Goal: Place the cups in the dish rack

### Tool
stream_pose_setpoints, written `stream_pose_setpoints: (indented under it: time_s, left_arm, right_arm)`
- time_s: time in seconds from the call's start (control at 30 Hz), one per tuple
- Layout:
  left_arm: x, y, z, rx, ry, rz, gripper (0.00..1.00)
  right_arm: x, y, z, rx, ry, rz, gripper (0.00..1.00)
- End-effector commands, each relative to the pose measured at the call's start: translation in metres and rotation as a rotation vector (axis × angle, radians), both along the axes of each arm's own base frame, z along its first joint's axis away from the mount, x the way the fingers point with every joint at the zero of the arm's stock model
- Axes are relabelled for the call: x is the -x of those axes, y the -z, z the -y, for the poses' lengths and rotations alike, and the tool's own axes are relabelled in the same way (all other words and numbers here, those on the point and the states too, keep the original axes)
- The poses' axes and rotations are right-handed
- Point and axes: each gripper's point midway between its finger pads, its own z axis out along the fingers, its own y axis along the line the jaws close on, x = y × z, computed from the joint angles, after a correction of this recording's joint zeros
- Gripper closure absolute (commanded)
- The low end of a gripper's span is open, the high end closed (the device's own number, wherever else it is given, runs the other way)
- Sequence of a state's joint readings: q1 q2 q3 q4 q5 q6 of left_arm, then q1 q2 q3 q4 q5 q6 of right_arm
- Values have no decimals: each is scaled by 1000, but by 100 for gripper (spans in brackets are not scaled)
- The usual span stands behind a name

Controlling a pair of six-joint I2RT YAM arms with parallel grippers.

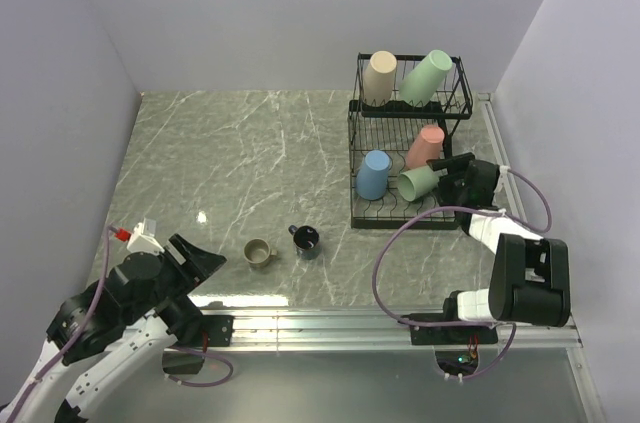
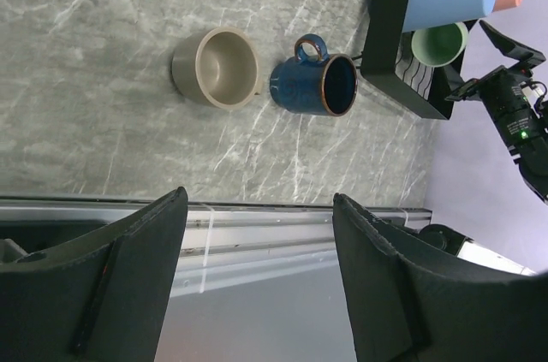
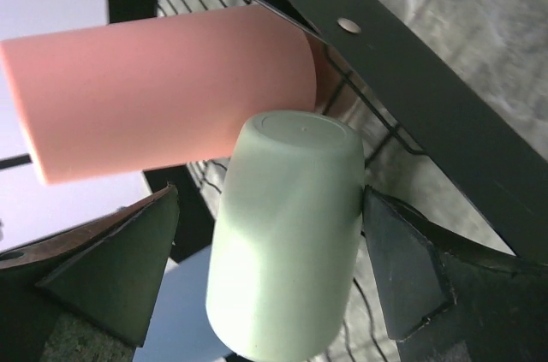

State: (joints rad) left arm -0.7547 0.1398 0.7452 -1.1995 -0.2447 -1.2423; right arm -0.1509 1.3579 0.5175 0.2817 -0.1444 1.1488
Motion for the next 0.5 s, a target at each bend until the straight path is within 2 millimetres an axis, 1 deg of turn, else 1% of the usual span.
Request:
stream_pose_setpoints:
  time_s: [0.0, 0.17, 0.23, 0.33, 0.4, 0.43, 0.47]
  left_arm:
    - [2, -11, -8, 13, -30, 20, 26]
    - [2, -10, -7, 13, -27, 19, 26]
    - [1, -11, -5, 10, -20, 20, 26]
    - [-1, -10, -3, 0, -12, 18, 25]
    - [-2, -9, -1, -4, -6, 18, 25]
    - [-3, -9, 0, -8, -2, 19, 25]
    - [-4, -9, 0, -10, 0, 18, 25]
  right_arm:
    - [22, 47, 9, -27, 74, -139, 8]
    - [28, 56, 8, -25, 67, -149, 18]
    - [29, 59, 6, -21, 51, -154, 27]
    - [30, 65, 3, -15, 24, -166, 39]
    - [30, 65, 2, -5, 10, -169, 39]
    - [30, 66, 1, 10, -7, -172, 37]
    - [26, 62, 2, 22, -13, -170, 35]
